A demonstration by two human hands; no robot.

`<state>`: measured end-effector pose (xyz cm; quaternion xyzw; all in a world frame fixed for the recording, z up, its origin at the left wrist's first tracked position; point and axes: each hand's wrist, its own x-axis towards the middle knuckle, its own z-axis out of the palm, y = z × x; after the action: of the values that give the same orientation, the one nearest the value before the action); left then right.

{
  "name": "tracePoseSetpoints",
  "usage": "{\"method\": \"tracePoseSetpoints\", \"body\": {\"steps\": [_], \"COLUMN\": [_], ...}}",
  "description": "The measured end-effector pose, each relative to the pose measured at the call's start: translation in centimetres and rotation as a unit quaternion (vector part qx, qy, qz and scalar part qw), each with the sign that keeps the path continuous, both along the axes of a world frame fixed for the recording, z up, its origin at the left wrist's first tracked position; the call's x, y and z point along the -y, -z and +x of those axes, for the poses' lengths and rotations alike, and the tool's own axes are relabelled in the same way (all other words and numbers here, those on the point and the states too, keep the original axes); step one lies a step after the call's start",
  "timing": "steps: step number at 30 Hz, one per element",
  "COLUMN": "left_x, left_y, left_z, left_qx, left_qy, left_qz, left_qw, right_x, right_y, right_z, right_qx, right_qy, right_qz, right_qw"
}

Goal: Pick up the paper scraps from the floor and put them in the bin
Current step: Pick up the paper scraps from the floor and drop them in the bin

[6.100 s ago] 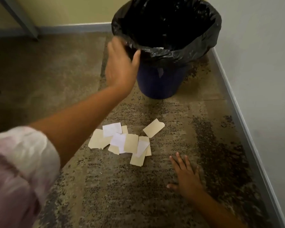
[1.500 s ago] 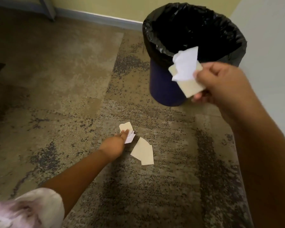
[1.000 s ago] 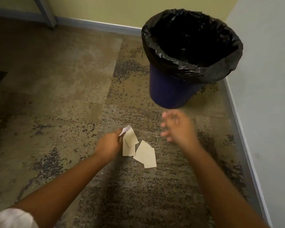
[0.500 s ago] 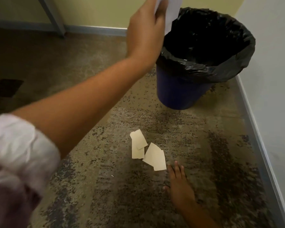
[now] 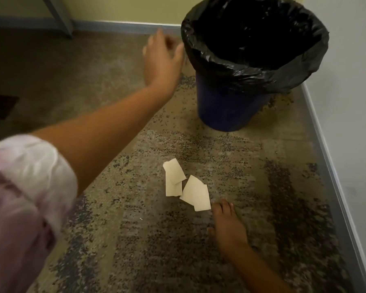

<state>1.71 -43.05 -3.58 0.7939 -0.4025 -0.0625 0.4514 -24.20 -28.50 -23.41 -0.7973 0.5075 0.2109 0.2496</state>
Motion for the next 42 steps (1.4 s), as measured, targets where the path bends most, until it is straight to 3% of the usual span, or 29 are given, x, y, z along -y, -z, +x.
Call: {"method": "tracePoseSetpoints", "body": {"steps": [2,5,8,13,20,27,34,42], "left_x": [-3.3,-8.1,-11.5,-12.8,-12.3,-12.3,-13.1,-15.9], "left_y": [3.8,10.4,15.3,19.3,20.8,21.4,20.9,18.2], "left_z": [0.6,0.8,-0.2,-2.6,-4.4,-5.3,-4.8,-5.6], "left_qx": [0.02,-0.009,-0.067,-0.077,-0.013,-0.241,-0.277,-0.331], "left_qy": [-0.023,0.046,0.127,0.146,0.091,-0.025,-0.025,-0.021], "left_qz": [0.059,0.195,0.295,0.392,0.412,0.376,0.381,0.377], "left_qw": [0.998,0.98,0.945,0.905,0.907,0.894,0.882,0.865], "right_x": [1.2,3.5,5.4,5.5,5.3,3.1,2.4,5.9], "right_y": [-0.7,-1.7,-1.2,-0.7,0.0,-0.1,-4.8,-16.5], "right_z": [0.6,2.1,3.9,6.4,6.5,4.6,2.5,0.7], "right_qx": [-0.003,0.002,0.019,-0.018,0.0,0.094,0.167,0.353], "right_qy": [-0.026,-0.025,-0.023,-0.038,0.012,-0.069,0.023,0.112], "right_qz": [-0.046,-0.08,-0.044,-0.039,-0.048,-0.104,-0.074,-0.145], "right_qw": [0.999,0.996,0.999,0.998,0.999,0.988,0.983,0.917]}}
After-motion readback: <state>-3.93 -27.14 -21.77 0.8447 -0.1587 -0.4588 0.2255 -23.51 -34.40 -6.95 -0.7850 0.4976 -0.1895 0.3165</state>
